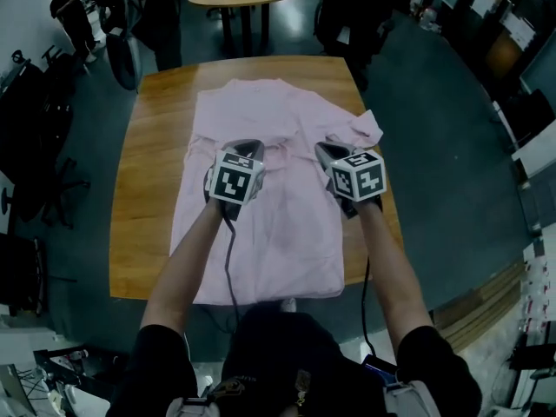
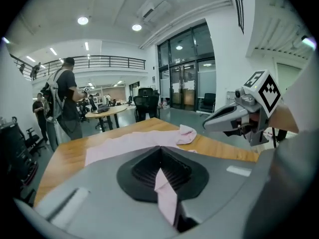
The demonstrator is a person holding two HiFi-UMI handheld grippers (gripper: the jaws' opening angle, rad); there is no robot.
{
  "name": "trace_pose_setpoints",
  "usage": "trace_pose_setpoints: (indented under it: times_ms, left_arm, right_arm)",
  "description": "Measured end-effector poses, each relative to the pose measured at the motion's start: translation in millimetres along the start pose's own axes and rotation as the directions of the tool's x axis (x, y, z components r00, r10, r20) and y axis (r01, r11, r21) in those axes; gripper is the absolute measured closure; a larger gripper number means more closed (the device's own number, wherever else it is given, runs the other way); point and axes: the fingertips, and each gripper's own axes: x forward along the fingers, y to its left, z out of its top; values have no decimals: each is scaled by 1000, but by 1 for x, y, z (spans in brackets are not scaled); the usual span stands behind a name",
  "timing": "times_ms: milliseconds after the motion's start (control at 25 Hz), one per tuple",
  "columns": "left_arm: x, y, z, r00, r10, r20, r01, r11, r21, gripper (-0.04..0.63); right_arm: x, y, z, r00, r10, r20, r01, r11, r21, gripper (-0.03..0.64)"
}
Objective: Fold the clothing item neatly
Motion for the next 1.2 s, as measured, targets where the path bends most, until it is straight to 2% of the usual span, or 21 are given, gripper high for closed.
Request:
trace_pose_setpoints:
  times_ms: [160,400,520,680,760,960,1120,1200]
  left_arm:
    - [37,-29,3,993,-117,0,117,993,-6,588]
    - [98,-61,6,983,-177,-57,178,984,11,588]
    - [129,-68,8,982,-168,-89,169,985,11,588]
    - [166,-70,11,983,-123,-133,122,992,-17,588]
    - [186,-68,11,984,-99,-151,97,995,-20,588]
    - [222,-65,-2,978,-60,-202,55,998,-31,588]
    - [236,-62,-7,972,-47,-229,42,999,-29,588]
    - [239,-55,-11,970,-36,-240,31,999,-27,588]
  right_arm:
    - [-12,-41,-24,993,-99,-67,100,995,13,614]
    - [-25,-127,-60,966,-210,-148,220,974,51,601]
    - [-16,-177,-79,954,-238,-182,253,966,62,577]
    - [11,-239,-104,948,-233,-217,257,963,87,521]
    - [24,-269,-111,937,-259,-235,285,955,84,490]
    - [58,-319,-134,911,-319,-260,347,935,69,409]
    - [74,-338,-143,917,-304,-258,343,931,124,424]
    - [75,-338,-138,926,-289,-241,326,936,130,564]
